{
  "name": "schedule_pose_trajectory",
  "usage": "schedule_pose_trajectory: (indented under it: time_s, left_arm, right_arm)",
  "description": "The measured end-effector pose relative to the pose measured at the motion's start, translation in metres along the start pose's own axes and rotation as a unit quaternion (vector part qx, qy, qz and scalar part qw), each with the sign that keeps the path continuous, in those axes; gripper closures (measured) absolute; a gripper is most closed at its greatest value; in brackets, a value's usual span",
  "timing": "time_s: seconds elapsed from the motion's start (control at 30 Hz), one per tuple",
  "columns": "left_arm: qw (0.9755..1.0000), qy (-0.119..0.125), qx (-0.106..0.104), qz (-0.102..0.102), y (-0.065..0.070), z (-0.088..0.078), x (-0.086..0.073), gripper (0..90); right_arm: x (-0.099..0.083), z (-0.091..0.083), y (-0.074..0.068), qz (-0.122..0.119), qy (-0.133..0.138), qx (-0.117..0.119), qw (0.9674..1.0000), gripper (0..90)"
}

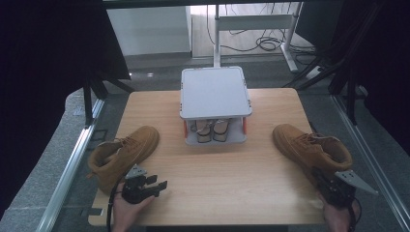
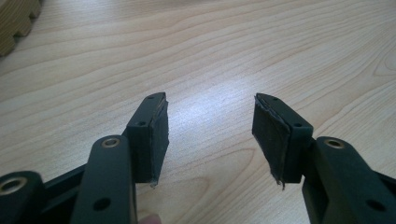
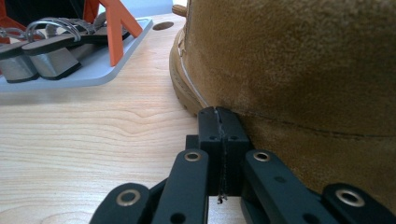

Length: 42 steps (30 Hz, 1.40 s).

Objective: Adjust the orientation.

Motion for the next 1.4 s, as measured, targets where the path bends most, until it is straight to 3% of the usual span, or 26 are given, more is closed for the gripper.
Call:
schedule_pose_trajectory:
  time_s: [0.33, 0.6, 1.07, 1.4]
  left_arm:
    - [0.9999, -0.014, -0.005, 0.000, 0.000, 0.006, -0.004, 44.3]
    - [0.9990, -0.042, -0.016, 0.003, 0.005, 0.018, -0.010, 42.2]
    - [0.9990, -0.042, -0.014, 0.002, 0.004, 0.017, -0.010, 42.1]
    - [0.9990, -0.043, -0.014, 0.002, 0.003, 0.018, -0.010, 41.9]
  right_arm:
    - [0.003, -0.002, -0.010, 0.002, 0.011, 0.013, 0.9999, 89.7]
    - [-0.001, 0.000, -0.025, -0.010, 0.005, 0.029, 0.9995, 89.5]
    - [-0.007, 0.004, -0.042, -0.024, -0.006, 0.048, 0.9986, 88.3]
    - [-0.010, 0.005, -0.047, -0.026, -0.012, 0.053, 0.9982, 87.0]
Point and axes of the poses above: each handheld gripper's, and its own axes: z roughly forward along the jaws, x roughly out of its top, y roughly to its right, the point moved 9 cm from there along z, roughly forward along the jaws, and after that the axes turned 15 degrees about -x, right-handed, at the moved point
